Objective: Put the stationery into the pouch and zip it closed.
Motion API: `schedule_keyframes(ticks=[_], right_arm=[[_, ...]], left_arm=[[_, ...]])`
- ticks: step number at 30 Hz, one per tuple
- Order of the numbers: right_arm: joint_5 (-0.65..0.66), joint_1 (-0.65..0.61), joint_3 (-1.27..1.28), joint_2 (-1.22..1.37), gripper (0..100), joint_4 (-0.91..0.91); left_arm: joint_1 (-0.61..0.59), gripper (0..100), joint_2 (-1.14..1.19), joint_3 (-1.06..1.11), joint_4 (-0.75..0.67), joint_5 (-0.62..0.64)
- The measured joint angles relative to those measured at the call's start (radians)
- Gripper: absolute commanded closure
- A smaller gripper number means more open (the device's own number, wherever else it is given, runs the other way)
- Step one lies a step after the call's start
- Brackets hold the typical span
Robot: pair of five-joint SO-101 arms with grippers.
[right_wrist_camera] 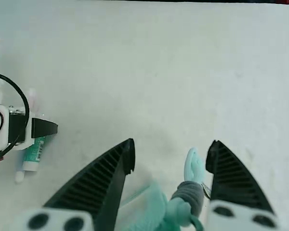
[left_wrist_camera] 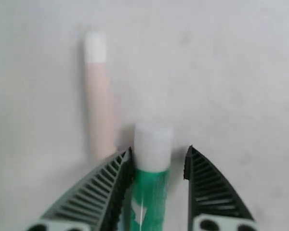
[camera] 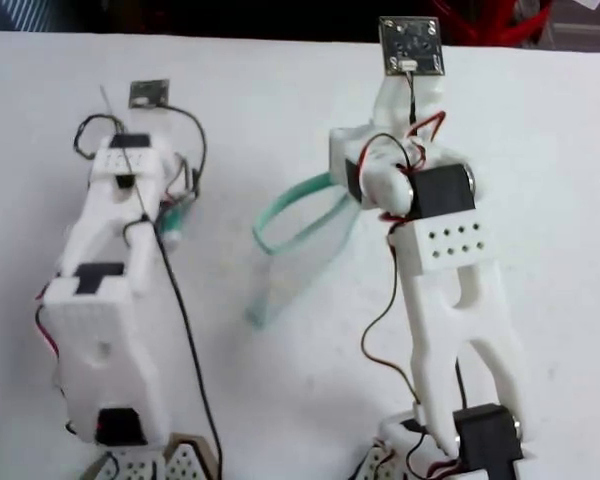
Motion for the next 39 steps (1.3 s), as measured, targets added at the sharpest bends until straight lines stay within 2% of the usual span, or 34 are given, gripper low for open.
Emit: schedule_keyframes(ticks=[2, 8, 16, 21, 25, 29, 39], right_arm=[[0.0, 0.0, 0.0, 0.0, 75.8, 0.0], [0.0, 0.0, 0.0, 0.0, 75.8, 0.0], [0.0, 0.0, 0.0, 0.0, 75.8, 0.0], [0.0, 0.0, 0.0, 0.0, 75.8, 0.0], [0.0, 0.0, 0.0, 0.0, 75.8, 0.0], [0.0, 0.0, 0.0, 0.0, 75.8, 0.0], [0.0, 0.0, 0.0, 0.0, 75.8, 0.0]], left_arm=[[0.0, 83, 0.049, -0.072, 0.038, 0.0], [0.003, 96, 0.17, -0.285, 0.17, 0.003], [0.005, 97, 0.242, -0.537, 0.387, 0.003], [0.051, 97, 0.242, -0.838, 0.64, 0.003], [0.081, 97, 0.21, -1.025, 0.698, 0.002], [0.115, 97, 0.06, -0.991, 0.707, 0.003], [0.292, 97, -0.652, -0.572, 0.687, 0.002]])
